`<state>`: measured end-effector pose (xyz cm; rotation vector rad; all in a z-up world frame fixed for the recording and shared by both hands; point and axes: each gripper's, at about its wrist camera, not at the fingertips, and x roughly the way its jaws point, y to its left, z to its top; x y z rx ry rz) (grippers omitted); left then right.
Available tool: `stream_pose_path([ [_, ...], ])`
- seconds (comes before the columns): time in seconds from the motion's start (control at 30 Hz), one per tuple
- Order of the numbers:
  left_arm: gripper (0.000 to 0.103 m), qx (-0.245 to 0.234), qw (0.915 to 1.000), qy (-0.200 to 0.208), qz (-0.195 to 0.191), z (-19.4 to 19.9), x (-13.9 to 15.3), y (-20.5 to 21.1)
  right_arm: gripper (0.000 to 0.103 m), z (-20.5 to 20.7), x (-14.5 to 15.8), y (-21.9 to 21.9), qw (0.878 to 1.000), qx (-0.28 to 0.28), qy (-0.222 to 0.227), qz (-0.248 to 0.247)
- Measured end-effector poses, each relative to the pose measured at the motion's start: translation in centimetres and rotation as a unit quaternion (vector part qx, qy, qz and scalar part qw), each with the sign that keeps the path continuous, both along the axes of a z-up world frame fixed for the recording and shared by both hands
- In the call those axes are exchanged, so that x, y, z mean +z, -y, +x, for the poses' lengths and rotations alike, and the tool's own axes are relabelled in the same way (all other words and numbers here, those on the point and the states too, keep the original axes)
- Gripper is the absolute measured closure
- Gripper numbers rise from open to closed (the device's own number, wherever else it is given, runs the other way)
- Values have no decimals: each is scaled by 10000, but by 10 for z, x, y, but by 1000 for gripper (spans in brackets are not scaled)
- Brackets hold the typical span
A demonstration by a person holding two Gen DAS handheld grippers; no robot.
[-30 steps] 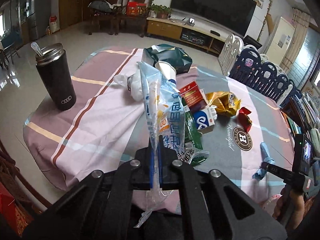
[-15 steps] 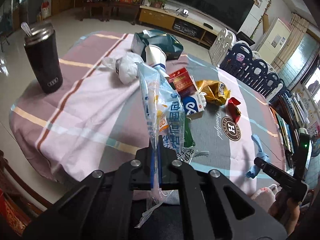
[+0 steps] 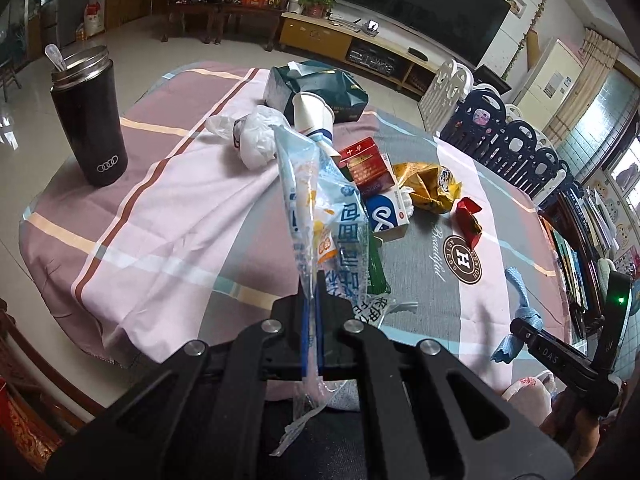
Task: Collect trash
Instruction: 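Grasp the clear plastic bag with the left tool while the right tool grasps the blue cloth, then drop the blue cloth into the basket with right tool while left carries clear bag over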
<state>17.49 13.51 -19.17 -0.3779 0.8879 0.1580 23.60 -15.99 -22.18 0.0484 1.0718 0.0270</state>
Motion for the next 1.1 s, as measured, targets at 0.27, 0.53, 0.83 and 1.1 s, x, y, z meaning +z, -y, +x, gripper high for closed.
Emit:
stream_pose_path([
  [0.27, 99, -77, 9999, 103, -3, -1, 10, 6, 70, -6, -1, -1, 10000, 21, -33, 40],
  [0.53, 99, -268, 9995, 180, 5, 0, 16, 18, 70, -10, -4, 0, 10000, 5, -81, 36],
  [0.83, 99, -423, 9988, 234, -7, 0, 21, 26, 70, -13, -5, 2, 9999, -24, -118, 21],
  [1.1, 100, -533, 9980, 326, 49, -2, 32, 35, 70, -19, 6, 10, 9999, -76, -5, 87],
])
